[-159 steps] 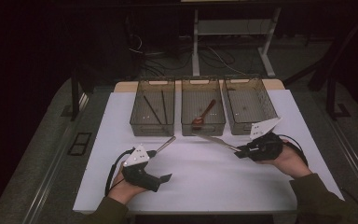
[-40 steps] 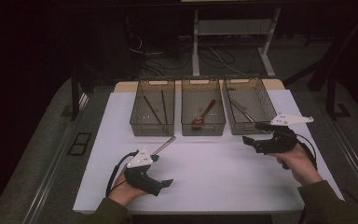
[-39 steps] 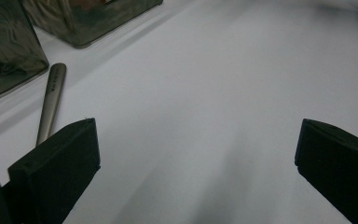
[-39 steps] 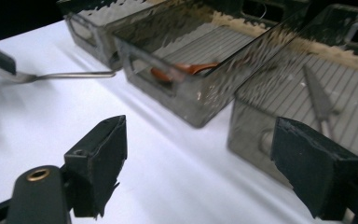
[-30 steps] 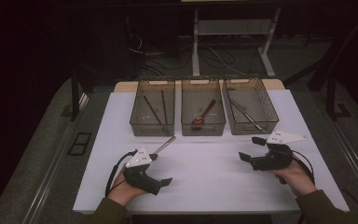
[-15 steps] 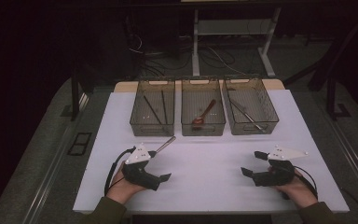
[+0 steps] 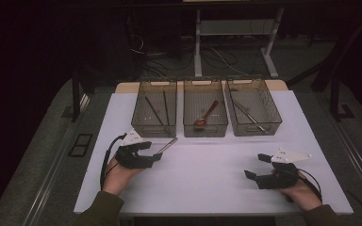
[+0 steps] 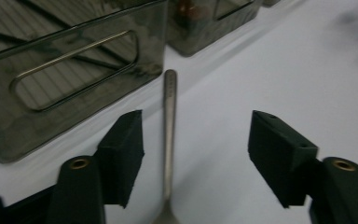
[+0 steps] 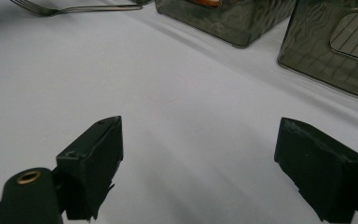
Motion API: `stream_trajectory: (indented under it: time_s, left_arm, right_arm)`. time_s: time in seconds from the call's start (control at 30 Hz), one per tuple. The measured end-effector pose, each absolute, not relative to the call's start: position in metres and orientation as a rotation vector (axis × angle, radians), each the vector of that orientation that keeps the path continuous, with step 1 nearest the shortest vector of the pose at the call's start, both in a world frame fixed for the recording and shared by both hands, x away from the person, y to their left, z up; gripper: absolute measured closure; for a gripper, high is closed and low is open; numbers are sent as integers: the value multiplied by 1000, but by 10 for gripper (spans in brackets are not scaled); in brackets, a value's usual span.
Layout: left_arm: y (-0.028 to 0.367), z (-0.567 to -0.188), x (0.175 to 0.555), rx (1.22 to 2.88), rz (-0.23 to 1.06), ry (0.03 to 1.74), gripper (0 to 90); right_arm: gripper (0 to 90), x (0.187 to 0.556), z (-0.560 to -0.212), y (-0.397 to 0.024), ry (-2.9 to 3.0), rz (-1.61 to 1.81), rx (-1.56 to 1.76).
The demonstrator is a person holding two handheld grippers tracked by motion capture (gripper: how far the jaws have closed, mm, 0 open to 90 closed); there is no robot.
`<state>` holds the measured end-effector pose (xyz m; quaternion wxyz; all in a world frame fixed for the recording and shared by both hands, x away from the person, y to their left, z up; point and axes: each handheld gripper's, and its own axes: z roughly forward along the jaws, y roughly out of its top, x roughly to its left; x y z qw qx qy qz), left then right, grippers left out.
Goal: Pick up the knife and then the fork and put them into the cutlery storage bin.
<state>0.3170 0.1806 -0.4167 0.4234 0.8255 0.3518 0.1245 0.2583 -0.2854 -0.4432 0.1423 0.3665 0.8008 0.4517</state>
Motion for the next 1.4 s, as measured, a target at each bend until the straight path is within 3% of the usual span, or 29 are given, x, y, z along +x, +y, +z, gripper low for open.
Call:
stream_trajectory:
  time_s: [0.37,0.77,1.4]
  left_arm:
    - [180,-437,340,2181,214,873,643]
    - [178,-445,340,2251,236,851,807]
    - [177,-440,335,2267,245,787,839]
  right_arm:
    - [147,259,-444,-286,2315,1301,1057]
    - [147,259,-443,-286,2318,1306,1051]
    - [147,260,-443,-286,2366,1248,1069]
